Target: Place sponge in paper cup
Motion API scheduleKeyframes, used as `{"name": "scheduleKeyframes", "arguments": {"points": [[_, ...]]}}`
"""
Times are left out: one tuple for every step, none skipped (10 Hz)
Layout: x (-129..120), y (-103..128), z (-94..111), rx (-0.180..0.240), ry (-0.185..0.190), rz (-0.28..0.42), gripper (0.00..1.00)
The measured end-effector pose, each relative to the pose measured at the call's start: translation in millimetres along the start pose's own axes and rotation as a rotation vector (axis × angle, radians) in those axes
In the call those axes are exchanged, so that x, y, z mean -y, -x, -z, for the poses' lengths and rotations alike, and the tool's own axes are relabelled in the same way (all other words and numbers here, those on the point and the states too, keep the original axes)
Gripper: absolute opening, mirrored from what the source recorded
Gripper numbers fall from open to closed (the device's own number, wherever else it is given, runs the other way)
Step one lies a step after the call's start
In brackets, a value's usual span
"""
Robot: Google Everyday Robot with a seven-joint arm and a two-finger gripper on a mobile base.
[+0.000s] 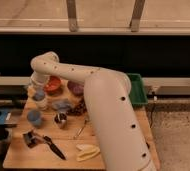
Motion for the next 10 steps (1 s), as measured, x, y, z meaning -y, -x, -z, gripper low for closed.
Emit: {"name": "scheduleKeyframes", "arguments": {"points": [[-1.2, 0.5, -0.5, 0.002, 0.002, 0.001, 0.80], [-3.1, 1.3, -1.4, 0.005, 0.005, 0.003, 0.80], [-3.0, 1.1, -0.4, 0.009, 0.004, 0.003, 0.80], [-2.0, 0.9, 1.6, 0.016, -0.001, 0.003, 0.80], [-1.4, 4.5, 11.5, 0.040, -0.015, 0.006, 0.80], [-0.9, 7.5, 20.7, 0.054, -0.028, 0.010, 0.80], [0.2, 12.2, 33.5, 0.070, -0.046, 0.018, 0.80], [1.0, 20.0, 52.6, 0.092, -0.071, 0.024, 0.80], [2.9, 25.6, 67.5, 0.107, -0.092, 0.026, 0.80], [4.9, 24.4, 68.8, 0.107, -0.096, 0.024, 0.80]]}}
